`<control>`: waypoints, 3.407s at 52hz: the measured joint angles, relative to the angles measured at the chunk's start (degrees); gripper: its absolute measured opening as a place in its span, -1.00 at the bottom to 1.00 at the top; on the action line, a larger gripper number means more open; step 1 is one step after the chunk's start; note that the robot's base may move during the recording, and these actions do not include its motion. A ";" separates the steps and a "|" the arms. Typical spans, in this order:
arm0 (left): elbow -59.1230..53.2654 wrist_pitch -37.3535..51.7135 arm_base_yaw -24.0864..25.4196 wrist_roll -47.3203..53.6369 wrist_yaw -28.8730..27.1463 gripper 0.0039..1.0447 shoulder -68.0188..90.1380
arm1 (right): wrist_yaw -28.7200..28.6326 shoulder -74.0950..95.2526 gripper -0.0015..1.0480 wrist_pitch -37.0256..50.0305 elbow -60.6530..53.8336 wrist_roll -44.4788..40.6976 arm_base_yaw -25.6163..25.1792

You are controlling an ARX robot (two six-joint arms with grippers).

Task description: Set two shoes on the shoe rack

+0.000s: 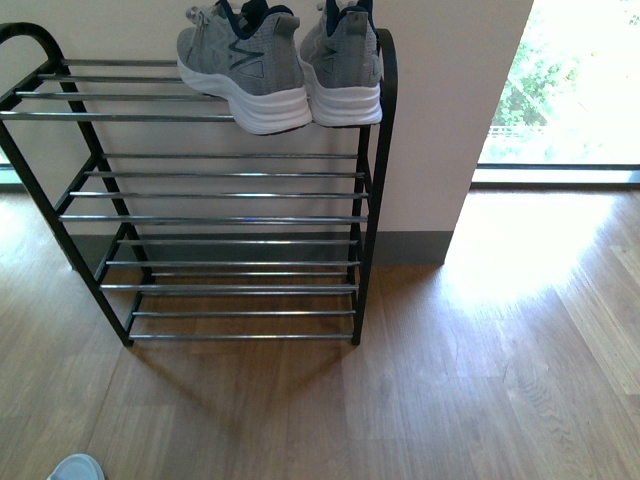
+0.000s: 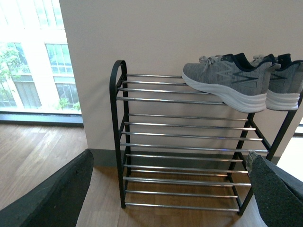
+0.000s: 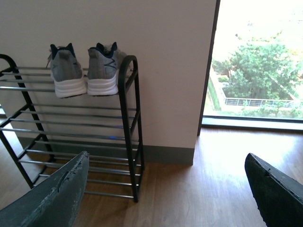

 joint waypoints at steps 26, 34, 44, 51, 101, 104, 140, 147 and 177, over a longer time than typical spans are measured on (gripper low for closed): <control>0.00 0.00 0.00 0.00 -0.02 0.83 0.00 | -0.02 -0.02 0.82 0.00 0.00 0.00 0.00; 0.00 0.00 0.00 0.00 -0.02 0.83 0.00 | 0.00 -0.02 0.82 0.00 0.00 0.00 0.00; 0.00 0.00 0.00 0.00 0.00 0.83 0.00 | 0.00 -0.02 0.82 0.00 0.00 0.00 0.00; 0.00 0.00 0.00 0.00 0.00 0.83 0.00 | 0.02 -0.02 0.82 0.00 0.00 0.00 0.00; 0.00 0.00 0.02 0.00 0.04 0.83 0.00 | 0.13 -0.04 0.82 -0.02 0.00 0.00 0.09; 0.00 0.00 0.00 0.00 0.02 0.83 0.00 | 0.17 -0.11 0.82 0.00 0.00 0.00 0.09; 0.00 0.00 0.02 -0.02 -0.37 0.83 0.00 | -0.44 -0.11 0.82 -0.07 0.00 0.00 0.07; 0.00 0.00 0.02 0.00 -0.17 0.83 0.00 | -0.17 -0.11 0.82 -0.09 0.00 0.00 0.09; 0.00 0.00 0.02 0.00 -0.11 0.83 0.00 | -0.17 -0.09 0.82 -0.07 0.00 0.00 0.07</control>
